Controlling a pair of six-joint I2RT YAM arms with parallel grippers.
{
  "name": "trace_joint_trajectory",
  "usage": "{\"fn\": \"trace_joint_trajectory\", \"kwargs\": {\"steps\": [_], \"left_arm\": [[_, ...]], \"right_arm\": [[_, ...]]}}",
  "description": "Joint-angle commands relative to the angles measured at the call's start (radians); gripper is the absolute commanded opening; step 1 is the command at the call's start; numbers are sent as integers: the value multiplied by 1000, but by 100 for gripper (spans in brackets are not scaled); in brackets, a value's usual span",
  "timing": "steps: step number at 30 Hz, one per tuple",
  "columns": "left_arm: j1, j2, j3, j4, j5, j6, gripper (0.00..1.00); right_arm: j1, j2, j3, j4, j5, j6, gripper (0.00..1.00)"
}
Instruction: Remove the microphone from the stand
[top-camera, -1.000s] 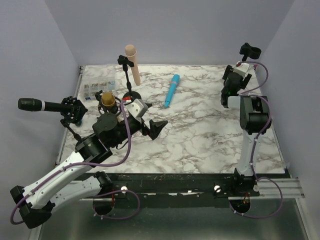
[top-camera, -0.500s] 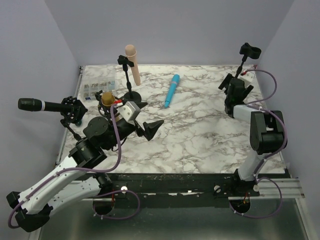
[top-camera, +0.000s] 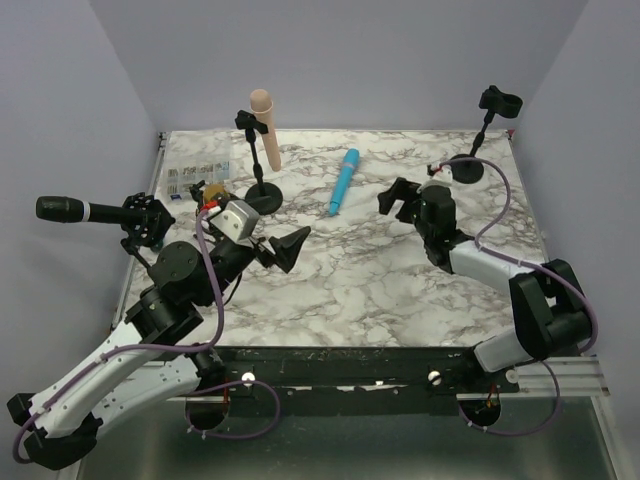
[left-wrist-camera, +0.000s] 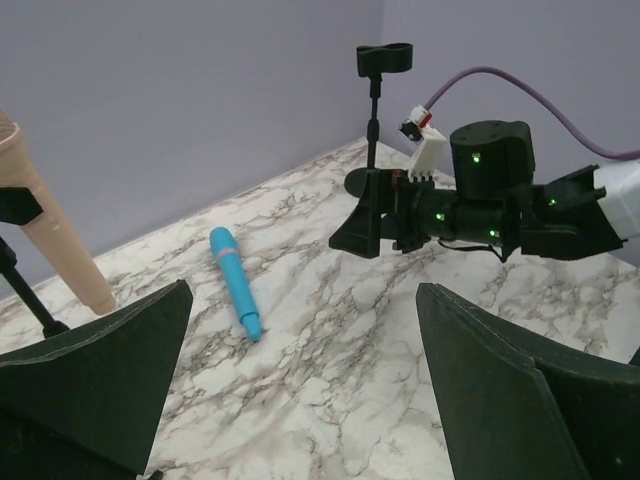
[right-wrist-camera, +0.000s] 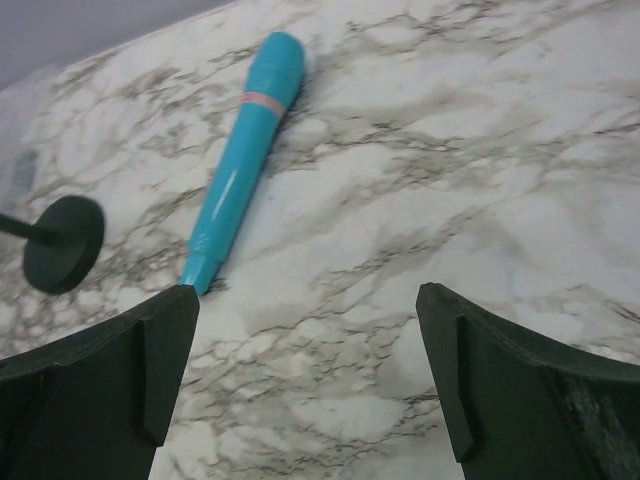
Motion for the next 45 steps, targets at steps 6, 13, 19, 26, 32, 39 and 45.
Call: {"fn": "trace_joint_trajectory", "kwargs": {"steps": [6, 13, 19, 26, 32, 39, 45], "left_arm": [[-2, -91, -16, 50, -163, 1, 98], [9, -150, -53, 101, -255, 3, 99], [21, -174, -59, 105, -298, 1, 98], [30, -179, -63, 106, -312, -8, 98], [60, -205, -56, 102, -390, 14, 98], [180, -251, -47, 104, -351, 10, 99], [283, -282, -45, 107, -322, -19, 99]], "right_arm": [[265, 9, -2, 227, -349, 41, 100], [509, 185, 136, 380, -381, 11, 99], [651, 311, 272, 412, -329, -72, 98], [737, 391, 387, 384, -126, -189, 95], [743, 358, 426, 312, -47, -159, 89], [742, 263, 469, 131, -49, -165, 90], [743, 244, 615, -117, 23, -171, 92]]}}
